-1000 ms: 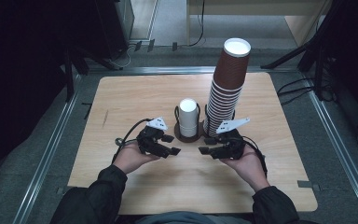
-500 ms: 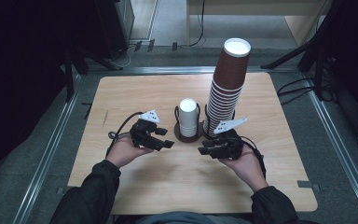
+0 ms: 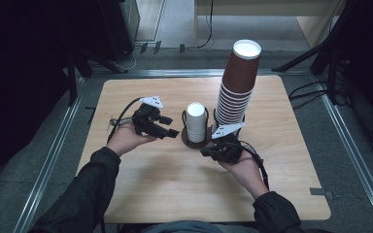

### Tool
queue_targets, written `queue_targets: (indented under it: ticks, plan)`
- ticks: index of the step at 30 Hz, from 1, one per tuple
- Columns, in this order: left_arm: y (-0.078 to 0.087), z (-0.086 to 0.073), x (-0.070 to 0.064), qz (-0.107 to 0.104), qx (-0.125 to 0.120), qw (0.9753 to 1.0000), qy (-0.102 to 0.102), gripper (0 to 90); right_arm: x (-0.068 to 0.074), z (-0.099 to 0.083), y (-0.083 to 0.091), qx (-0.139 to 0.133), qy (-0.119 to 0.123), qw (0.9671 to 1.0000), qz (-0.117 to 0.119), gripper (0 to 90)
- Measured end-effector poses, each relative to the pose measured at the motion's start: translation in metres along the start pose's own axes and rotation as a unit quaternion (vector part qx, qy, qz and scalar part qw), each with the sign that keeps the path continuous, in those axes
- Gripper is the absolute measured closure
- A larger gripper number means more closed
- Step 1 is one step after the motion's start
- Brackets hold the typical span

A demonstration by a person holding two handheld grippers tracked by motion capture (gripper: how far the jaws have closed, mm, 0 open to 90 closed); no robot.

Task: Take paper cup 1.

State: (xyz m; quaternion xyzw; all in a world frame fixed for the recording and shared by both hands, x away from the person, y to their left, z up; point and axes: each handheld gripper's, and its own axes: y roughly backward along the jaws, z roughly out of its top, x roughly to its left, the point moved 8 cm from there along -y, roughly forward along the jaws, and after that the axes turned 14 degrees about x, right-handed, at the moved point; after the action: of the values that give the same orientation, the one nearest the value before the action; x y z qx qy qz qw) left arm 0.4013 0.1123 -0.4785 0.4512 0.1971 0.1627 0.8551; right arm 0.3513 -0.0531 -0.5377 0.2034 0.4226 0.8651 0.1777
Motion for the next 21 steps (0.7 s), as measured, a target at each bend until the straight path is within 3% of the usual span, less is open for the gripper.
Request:
queue_targets:
  ticks: [3, 4, 6, 9, 12, 15, 16, 21]
  plan:
    - [0.003, 0.007, 0.001, 0.006, -0.002, 1.0000, -0.006, 32.1, -0.002, 0.004, -0.002, -0.004, 0.002, 0.9998, -0.020, 89.9]
    - [0.004, 0.011, 0.002, 0.011, 0.004, 0.9999, -0.011, 29.9, -0.006, 0.006, -0.005, -0.010, -0.006, 0.9993, -0.034, 89.9]
    - [0.007, 0.017, 0.003, 0.015, 0.003, 0.9998, -0.014, 28.7, -0.009, 0.007, -0.008, -0.018, -0.021, 0.9989, -0.037, 89.8]
    - [0.009, 0.027, 0.005, 0.009, 0.006, 0.9998, -0.015, 28.0, -0.011, 0.009, -0.010, -0.032, -0.031, 0.9982, -0.041, 87.4]
    - [0.009, 0.038, 0.009, 0.004, 0.006, 0.9999, -0.015, 26.7, -0.010, 0.016, -0.014, -0.065, -0.045, 0.9951, -0.060, 89.8]
    - [0.005, 0.049, 0.010, -0.003, 0.012, 0.9998, -0.018, 24.9, -0.011, 0.017, -0.016, -0.068, -0.054, 0.9937, -0.071, 90.0]
    - [0.003, 0.054, 0.010, -0.004, 0.019, 0.9995, -0.024, 21.6, -0.012, 0.017, -0.020, -0.067, -0.069, 0.9925, -0.075, 90.0]
    - [-0.003, 0.064, 0.011, -0.008, 0.018, 0.9995, -0.024, 17.7, -0.015, 0.017, -0.024, -0.075, -0.084, 0.9899, -0.086, 90.0]
